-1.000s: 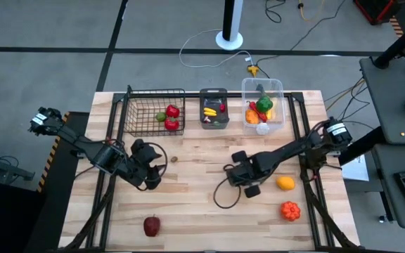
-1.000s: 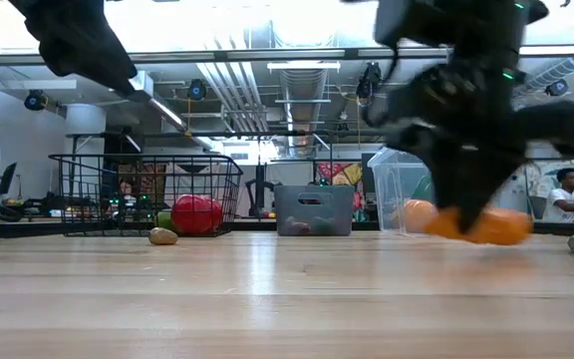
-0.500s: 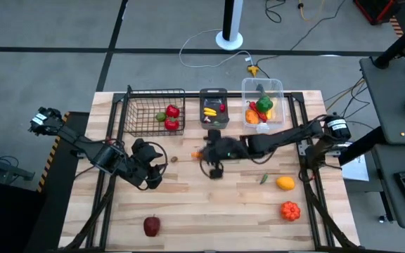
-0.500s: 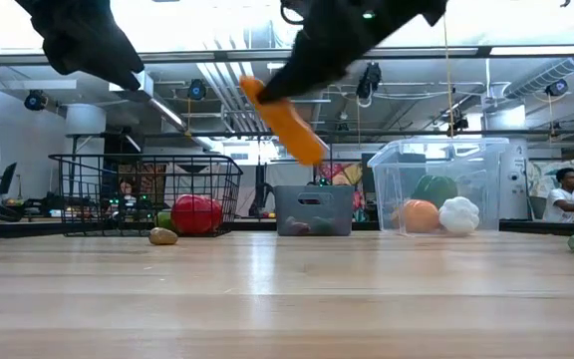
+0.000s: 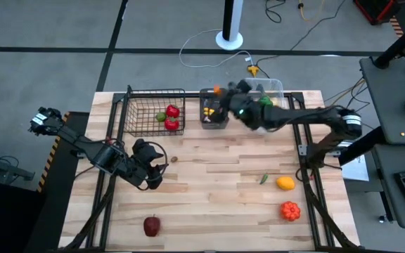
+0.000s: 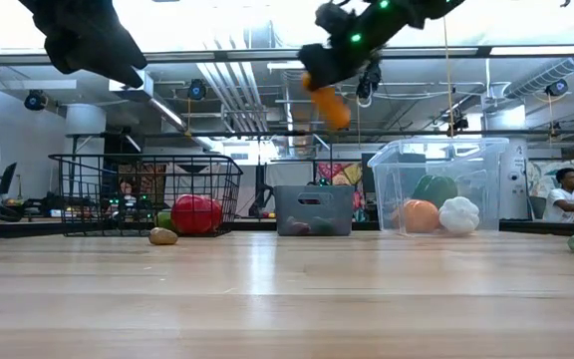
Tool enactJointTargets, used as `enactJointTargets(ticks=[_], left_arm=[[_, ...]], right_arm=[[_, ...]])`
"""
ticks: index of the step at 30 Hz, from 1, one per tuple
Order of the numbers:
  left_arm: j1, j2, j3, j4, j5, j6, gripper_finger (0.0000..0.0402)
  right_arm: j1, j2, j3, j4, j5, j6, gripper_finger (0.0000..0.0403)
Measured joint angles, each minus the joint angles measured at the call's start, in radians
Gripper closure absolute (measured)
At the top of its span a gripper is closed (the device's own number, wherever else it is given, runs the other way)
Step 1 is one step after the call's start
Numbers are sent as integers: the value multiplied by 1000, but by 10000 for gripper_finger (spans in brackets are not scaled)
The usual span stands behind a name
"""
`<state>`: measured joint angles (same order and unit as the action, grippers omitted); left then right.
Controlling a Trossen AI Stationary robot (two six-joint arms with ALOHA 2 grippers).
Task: Sort produce into baskets
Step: Put the orange chili pepper into the transparent bin
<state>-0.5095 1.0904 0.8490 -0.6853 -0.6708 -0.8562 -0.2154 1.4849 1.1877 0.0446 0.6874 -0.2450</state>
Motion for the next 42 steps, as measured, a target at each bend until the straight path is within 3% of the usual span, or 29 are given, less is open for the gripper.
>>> enactJointTargets(ticks=[4, 6, 10, 13, 16, 27, 42], left_arm=[[0, 0, 0, 0, -1, 1, 210], [1, 0, 0, -1, -2, 1, 210], [1, 0, -1, -2, -20, 2, 210], [1, 0, -1, -2, -29, 4, 210], [1, 0, -1, 0, -29, 6, 210], [1, 0, -1, 3, -29, 6, 210], [1, 0, -1, 4, -29, 6, 210]], right_arm=[[-81, -109, 0, -184, 171, 96, 319], [-133, -161, 0, -332, 207, 200, 319], [-249, -233, -16, -597, 99, 455, 323], [-319, -253, -48, -698, -10, 551, 325], [-347, -264, -89, -707, -57, 591, 320], [-349, -263, -142, -713, -67, 612, 318], [-348, -263, -148, -713, -67, 610, 246]])
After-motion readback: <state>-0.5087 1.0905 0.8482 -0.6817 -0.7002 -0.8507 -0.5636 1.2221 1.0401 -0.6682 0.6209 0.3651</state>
